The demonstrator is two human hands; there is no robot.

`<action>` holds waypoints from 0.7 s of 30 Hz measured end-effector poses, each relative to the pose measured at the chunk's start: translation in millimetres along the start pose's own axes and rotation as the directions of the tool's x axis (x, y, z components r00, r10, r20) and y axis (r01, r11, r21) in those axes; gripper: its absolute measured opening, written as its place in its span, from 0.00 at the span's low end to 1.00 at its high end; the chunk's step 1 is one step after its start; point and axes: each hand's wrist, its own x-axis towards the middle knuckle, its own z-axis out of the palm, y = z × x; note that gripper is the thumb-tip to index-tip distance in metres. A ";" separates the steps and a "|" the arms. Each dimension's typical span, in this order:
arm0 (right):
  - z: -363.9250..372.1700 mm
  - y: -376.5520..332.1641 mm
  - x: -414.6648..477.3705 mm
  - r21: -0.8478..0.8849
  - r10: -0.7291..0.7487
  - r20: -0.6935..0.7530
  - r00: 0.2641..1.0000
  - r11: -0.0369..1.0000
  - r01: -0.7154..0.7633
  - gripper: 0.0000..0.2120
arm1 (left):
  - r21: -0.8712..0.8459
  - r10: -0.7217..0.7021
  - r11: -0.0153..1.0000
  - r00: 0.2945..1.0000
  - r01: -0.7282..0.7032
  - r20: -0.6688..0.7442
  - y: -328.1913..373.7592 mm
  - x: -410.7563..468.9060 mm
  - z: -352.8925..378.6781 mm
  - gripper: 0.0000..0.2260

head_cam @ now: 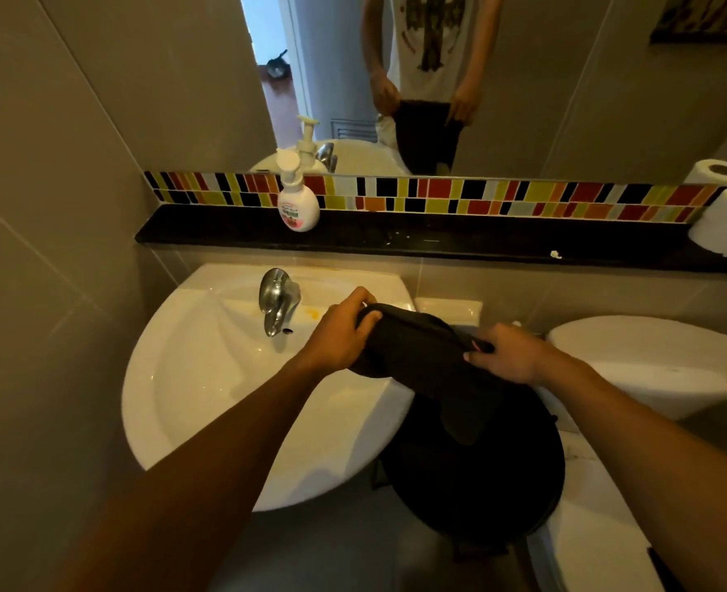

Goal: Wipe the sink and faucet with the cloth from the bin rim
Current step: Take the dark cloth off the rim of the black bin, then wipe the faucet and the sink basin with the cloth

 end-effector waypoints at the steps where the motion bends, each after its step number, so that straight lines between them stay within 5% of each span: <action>1: 3.5 -4.0 4.0 0.120 0.013 0.012 1.000 0.993 -0.014 0.07 | -0.015 -0.009 1.000 1.000 0.009 -0.012 -5.1 -0.6 -5.7 0.06; 6: 21.8 -40.2 30.0 0.484 0.151 0.032 0.988 0.862 -0.148 0.11 | -0.070 -0.099 0.993 0.993 0.094 -0.067 -41.4 4.9 -39.7 0.06; 10: 38.0 -73.1 58.7 0.806 0.166 0.172 0.971 0.542 -0.236 0.13 | -0.037 -0.118 0.993 0.991 0.116 -0.055 -73.0 15.1 -58.5 0.06; 14: 52.1 -99.6 90.2 0.924 0.179 0.134 0.975 0.332 -0.188 0.12 | 0.017 -0.172 0.984 0.977 0.175 -0.130 -112.0 23.0 -65.8 0.08; 18: 65.2 -118.9 127.9 0.930 0.284 0.072 0.956 0.327 -0.168 0.10 | 0.197 -0.174 0.957 0.966 0.212 -0.192 -154.3 19.0 -76.7 0.08; 21: 74.0 -134.2 156.3 0.898 0.359 -0.027 0.933 0.419 -0.136 0.12 | 0.311 -0.043 0.946 0.988 0.088 -0.148 -174.0 17.4 -90.6 0.08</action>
